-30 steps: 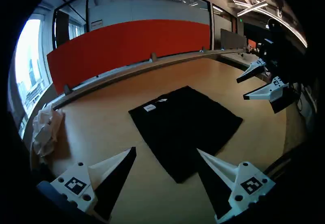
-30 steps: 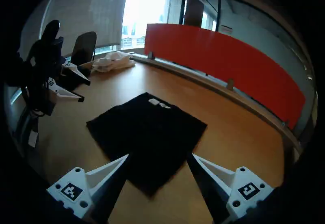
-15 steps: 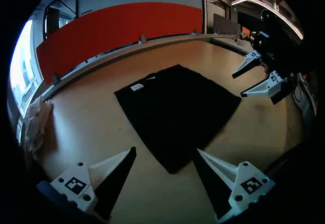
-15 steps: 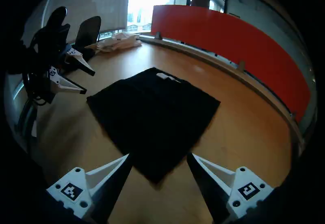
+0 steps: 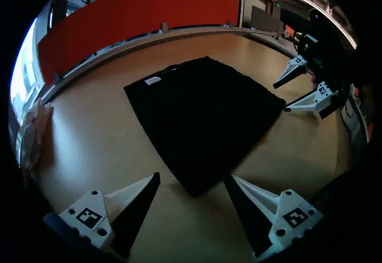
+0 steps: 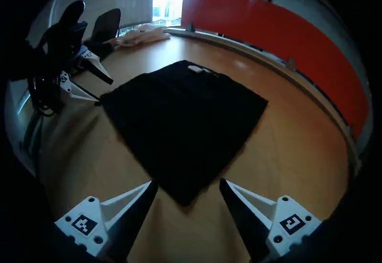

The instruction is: Fold towel

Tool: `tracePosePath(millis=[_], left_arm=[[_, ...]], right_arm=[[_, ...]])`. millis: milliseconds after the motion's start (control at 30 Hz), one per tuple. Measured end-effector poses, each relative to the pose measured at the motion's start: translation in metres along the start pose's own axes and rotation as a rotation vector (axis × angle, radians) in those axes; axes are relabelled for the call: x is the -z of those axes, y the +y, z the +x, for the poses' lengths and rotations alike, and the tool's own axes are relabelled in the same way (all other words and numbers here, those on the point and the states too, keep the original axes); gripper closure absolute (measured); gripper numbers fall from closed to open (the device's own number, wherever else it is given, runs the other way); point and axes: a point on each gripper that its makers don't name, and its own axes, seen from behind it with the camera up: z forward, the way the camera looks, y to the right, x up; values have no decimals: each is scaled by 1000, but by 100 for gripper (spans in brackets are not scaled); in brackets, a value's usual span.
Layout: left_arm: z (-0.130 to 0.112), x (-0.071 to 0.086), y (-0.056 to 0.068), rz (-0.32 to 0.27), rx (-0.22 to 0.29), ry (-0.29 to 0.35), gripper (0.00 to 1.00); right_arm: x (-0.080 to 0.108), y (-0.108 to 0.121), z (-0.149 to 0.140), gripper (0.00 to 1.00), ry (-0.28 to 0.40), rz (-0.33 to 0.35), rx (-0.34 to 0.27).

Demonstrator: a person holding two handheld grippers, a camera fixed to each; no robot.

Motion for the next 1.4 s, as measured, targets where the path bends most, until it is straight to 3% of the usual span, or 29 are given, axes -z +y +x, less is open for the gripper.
tracePosePath(millis=[533,733,1133,1267,1400], left_arm=[[-6,-8,5,-14,-19,-23,2],[-6,-9,8,-16,-24,-27,11],[-6,-9,14,-25,-31,-44,27],[-6,-8,15,-28,-34,-51,38],[-5,-9,13,-15,-16,-56,73]], right_arm=[[0,-1,-9,3,-11,45,-30],[2,-2,-10,9,-13,53,-30],[-2,-3,-10,37,-20,62,-22],[-2,-4,-10,49,-22,62,-24],[0,-4,-10,61,-26,60,-28]])
